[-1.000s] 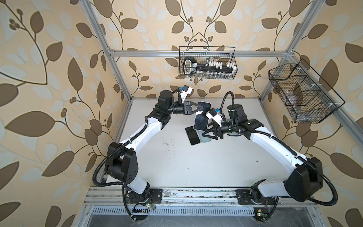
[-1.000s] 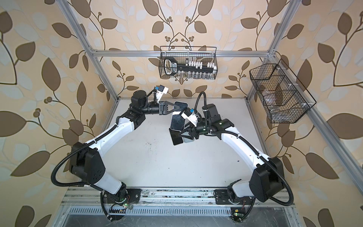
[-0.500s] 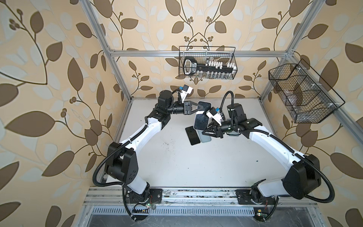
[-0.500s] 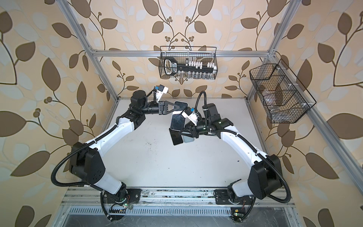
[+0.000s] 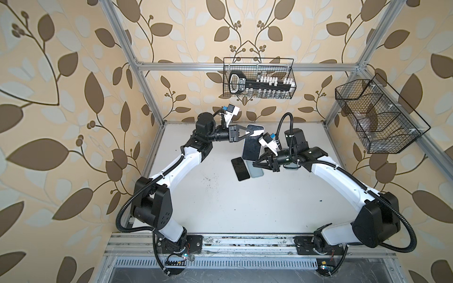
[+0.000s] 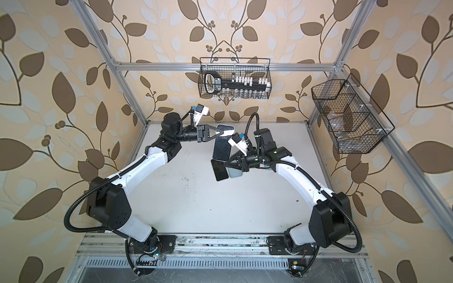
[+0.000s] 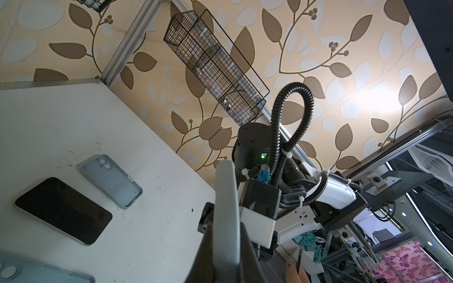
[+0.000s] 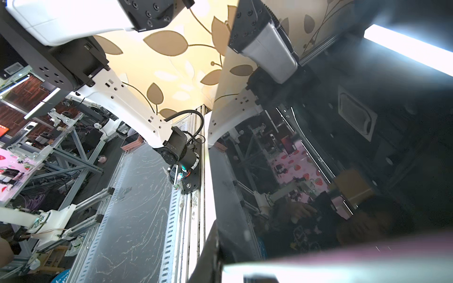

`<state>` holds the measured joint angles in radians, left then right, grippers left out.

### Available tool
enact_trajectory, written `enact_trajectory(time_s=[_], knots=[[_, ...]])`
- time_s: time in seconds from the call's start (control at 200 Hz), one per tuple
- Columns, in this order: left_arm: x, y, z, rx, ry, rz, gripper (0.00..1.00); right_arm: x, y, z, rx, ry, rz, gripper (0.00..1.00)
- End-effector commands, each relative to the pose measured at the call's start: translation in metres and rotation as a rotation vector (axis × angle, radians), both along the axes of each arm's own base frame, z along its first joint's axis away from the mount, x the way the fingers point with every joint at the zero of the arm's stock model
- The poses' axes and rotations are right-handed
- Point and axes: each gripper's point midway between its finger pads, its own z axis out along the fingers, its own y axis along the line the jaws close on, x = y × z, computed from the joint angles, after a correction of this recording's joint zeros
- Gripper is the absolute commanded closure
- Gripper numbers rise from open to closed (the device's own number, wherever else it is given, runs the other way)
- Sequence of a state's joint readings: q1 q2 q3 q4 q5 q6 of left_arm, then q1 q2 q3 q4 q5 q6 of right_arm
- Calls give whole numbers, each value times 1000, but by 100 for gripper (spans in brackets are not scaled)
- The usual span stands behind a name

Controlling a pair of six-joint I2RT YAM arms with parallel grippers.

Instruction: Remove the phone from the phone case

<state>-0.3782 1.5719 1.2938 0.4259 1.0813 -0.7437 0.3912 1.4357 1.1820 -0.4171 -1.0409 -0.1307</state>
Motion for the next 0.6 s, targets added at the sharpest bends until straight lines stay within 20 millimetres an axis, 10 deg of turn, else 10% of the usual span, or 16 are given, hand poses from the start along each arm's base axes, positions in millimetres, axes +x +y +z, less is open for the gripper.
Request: enact_trajectory(time_s=[0.0, 0.595], knots=[[-20, 3, 34, -73, -64, -40, 100, 6, 1, 8, 12, -62, 7, 90], [-28, 8, 60, -223, 68, -11, 100, 3, 0, -16, -13, -139, 69, 93]])
